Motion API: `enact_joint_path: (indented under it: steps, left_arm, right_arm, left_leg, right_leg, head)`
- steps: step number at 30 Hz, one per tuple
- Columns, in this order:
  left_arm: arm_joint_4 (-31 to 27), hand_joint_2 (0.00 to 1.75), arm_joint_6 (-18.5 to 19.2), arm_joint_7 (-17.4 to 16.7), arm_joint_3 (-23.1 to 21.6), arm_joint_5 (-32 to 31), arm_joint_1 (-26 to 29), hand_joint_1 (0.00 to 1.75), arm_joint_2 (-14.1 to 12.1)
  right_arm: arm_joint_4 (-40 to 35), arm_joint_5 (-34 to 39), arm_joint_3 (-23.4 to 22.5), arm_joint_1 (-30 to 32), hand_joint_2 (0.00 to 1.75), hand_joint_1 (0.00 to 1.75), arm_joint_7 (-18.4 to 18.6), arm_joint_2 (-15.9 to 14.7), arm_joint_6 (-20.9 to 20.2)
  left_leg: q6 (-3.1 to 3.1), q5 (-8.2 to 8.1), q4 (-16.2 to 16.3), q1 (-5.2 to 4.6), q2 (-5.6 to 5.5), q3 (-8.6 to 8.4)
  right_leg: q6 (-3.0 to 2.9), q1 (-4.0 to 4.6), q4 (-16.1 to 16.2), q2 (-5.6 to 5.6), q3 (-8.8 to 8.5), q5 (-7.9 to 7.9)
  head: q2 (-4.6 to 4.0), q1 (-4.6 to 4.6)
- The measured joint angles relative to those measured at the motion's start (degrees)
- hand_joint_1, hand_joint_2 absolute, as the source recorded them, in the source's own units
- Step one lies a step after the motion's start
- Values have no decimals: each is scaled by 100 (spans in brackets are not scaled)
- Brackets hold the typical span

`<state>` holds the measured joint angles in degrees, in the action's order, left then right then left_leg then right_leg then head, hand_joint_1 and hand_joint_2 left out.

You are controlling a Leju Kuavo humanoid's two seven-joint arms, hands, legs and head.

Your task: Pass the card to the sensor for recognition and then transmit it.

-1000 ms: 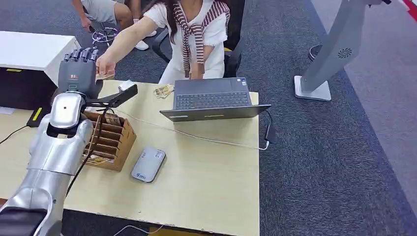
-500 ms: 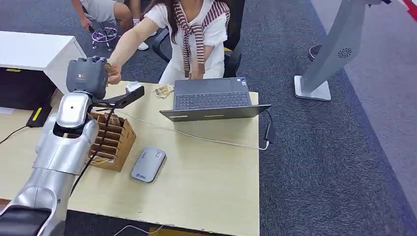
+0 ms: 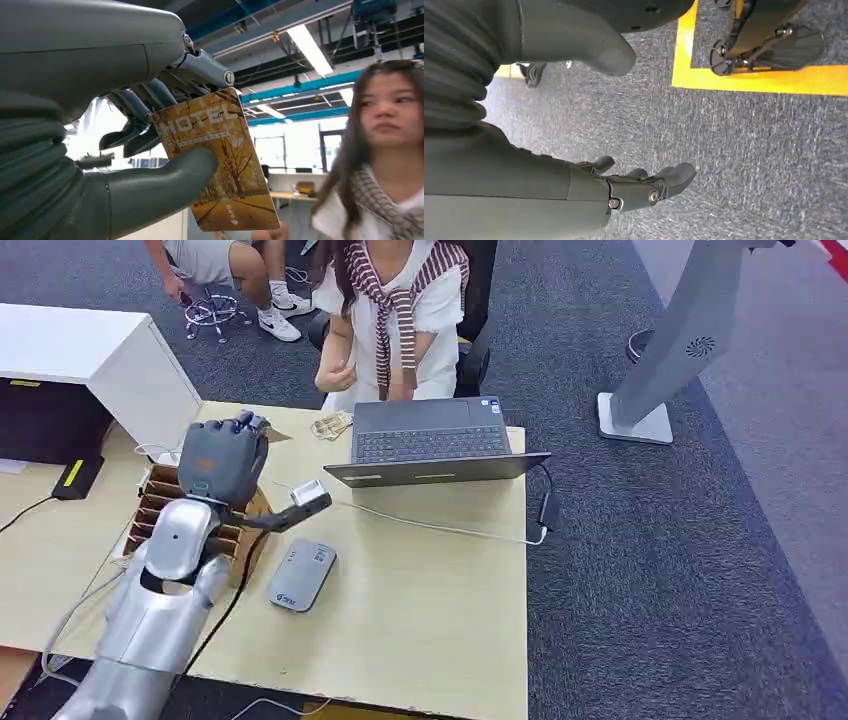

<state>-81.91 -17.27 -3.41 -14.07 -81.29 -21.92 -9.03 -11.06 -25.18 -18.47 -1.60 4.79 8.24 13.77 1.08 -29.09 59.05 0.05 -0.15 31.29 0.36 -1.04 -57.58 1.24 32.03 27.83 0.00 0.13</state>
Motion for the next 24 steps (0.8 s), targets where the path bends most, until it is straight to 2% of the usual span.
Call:
enact_joint_path:
  steps: [3,8,12,15,19,24]
  left_arm:
    - [-511,175,-9,39,-110,31,667,175,0]
    - [-897,175,293,50,-217,75,1174,175,-22]
    - [-983,175,488,37,-252,88,1315,175,-22]
    - [-981,175,807,-105,-258,101,1366,175,-22]
    - [-970,175,939,-183,-258,107,1370,175,-46]
    - [-801,175,1382,-391,-258,123,1354,175,-87]
  right_arm:
    - [0,2,-83,14,175,0,-17,4,26]
    - [7,4,-179,20,175,0,-22,7,70]
    - [7,9,-232,22,175,0,-37,7,70]
    - [7,6,-273,23,175,0,-39,9,79]
    - [7,4,-313,22,175,0,-39,9,79]
    - [7,-2,-337,22,175,0,0,9,81]
  left_leg:
    - [2,-1,0,-1,-6,12]
    - [-4,7,0,0,-6,13]
    - [-6,14,0,0,-9,13]
    - [-7,14,0,1,-9,13]
    - [-7,14,0,1,-10,13]
    - [-7,14,0,1,-9,14]
  right_leg:
    - [1,0,1,-5,10,1]
    - [4,1,1,-6,10,-5]
    - [2,1,0,-9,9,-8]
    - [2,1,0,-8,9,-9]
    - [2,2,0,-9,9,-9]
    - [2,2,0,-8,10,-9]
  head:
    - [0,0]
    - [0,0]
    - [0,0]
    - [0,0]
    - [0,0]
    - [0,-2]
